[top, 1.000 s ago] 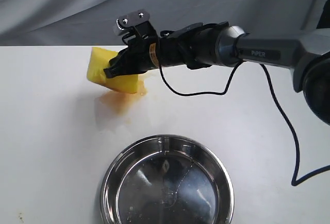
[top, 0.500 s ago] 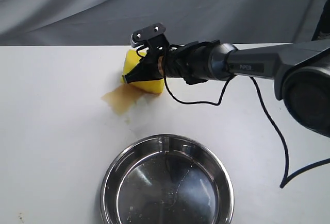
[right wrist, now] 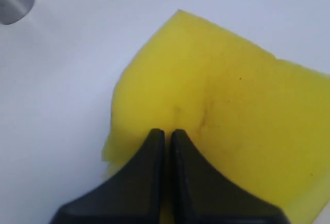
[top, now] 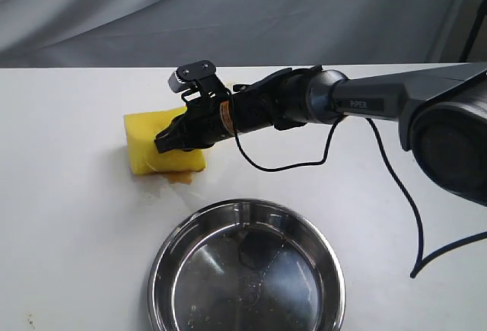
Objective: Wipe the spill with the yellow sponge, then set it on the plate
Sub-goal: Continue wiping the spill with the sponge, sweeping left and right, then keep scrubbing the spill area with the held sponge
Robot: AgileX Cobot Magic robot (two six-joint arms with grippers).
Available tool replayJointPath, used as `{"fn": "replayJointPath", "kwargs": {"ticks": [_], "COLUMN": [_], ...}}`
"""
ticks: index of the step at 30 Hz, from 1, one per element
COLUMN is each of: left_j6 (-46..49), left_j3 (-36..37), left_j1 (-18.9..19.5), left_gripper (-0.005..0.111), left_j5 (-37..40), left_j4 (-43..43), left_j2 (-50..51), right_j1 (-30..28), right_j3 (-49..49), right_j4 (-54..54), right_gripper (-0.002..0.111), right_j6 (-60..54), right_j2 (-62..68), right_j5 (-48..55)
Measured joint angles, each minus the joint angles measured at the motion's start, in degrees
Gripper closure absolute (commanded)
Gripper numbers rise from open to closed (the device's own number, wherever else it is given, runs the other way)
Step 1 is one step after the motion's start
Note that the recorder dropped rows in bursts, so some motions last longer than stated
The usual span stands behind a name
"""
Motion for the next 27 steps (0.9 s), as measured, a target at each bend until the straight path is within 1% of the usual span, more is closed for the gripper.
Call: {"fn": "replayJointPath", "kwargs": {"ticks": [3, 6, 17, 22, 27], "left_j6": [0.0, 0.0, 0.0, 0.0, 0.0], "left_j3": [0.0, 0.0, 0.0, 0.0, 0.0], "left_j1": [0.0, 0.0, 0.0, 0.0, 0.0], "left_gripper": [0.107, 0.107, 0.107, 0.107, 0.107], "left_j5": [0.0, 0.0, 0.0, 0.0, 0.0], "left_j4": [0.0, 0.0, 0.0, 0.0, 0.0], "left_j2": [0.0, 0.0, 0.0, 0.0, 0.0], "right_j1": [0.0, 0.0, 0.0, 0.1, 0.1], "right_j3": [0.0, 0.0, 0.1, 0.1, 0.1], "right_j4": [-0.1, -0.1, -0.45, -0.53, -0.43], "right_gripper": [0.107, 0.107, 0.107, 0.107, 0.107], "right_j6": [0.48, 0.59, 0.3, 0.17, -0.2], "right_j2": [0.09, 0.23, -1.92, -5.34, -6.55], "right_j5": [-4.42, -6.28, -6.26, -1.78, 7.93]}}
